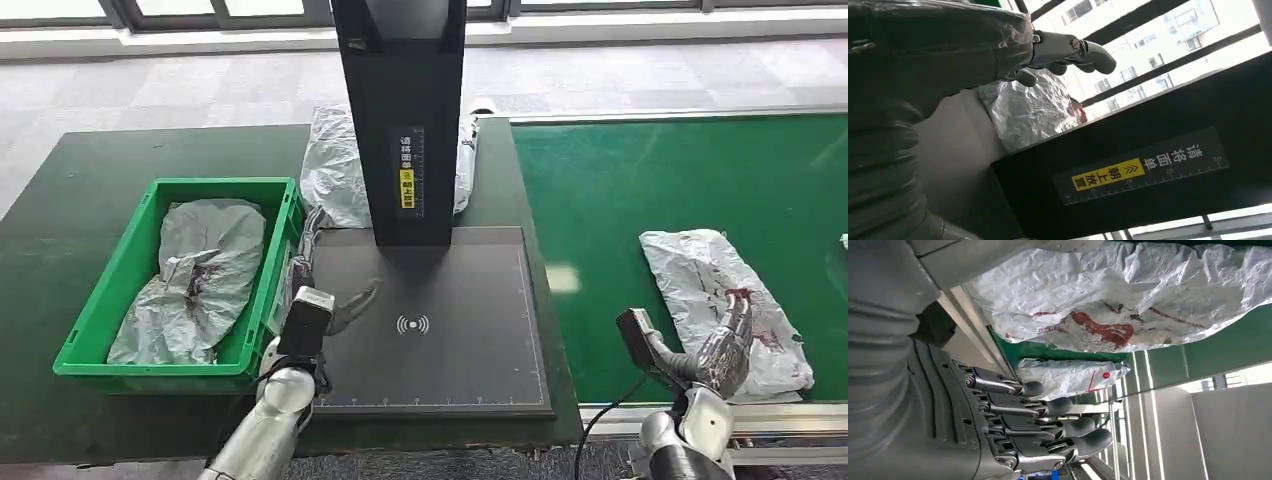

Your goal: Moved the parcel from conveyor to table for the left to box.

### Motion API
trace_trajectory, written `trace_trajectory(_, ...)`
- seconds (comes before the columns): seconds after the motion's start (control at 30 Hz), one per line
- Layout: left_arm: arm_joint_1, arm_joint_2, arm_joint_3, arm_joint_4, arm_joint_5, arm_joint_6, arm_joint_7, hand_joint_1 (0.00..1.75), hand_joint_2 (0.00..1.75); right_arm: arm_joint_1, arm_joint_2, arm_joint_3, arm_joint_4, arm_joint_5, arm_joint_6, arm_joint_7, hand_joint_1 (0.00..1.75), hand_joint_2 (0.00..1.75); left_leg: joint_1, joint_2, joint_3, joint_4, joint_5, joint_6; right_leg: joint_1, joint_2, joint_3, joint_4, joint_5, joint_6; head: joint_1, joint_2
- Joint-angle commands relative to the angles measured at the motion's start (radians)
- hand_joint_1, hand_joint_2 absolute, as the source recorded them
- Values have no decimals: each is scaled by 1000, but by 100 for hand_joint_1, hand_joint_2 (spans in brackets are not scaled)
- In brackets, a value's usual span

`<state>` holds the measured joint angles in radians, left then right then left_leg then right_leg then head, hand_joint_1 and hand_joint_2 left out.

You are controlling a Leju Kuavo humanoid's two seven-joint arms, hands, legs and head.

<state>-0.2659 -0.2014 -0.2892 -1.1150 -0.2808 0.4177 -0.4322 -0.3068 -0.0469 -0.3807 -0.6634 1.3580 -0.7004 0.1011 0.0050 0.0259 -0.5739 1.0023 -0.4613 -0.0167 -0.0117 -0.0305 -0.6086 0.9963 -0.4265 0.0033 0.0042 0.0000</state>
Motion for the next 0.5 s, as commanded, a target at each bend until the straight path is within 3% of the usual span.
trace_trajectory(0.03,-43,12,-27,64,0,-2,2,0,175,-55,-18,-2,93,-5,2,-1,0,175,0,-1,2,-1,0,0,0,3,2,-1,0,0,0,0)
trace_trajectory(0.5,-57,6,-26,76,-1,6,0,0,175,-94,-27,6,174,-9,30,20,0,175,1,-1,2,-1,0,0,0,3,2,-1,0,0,0,0)
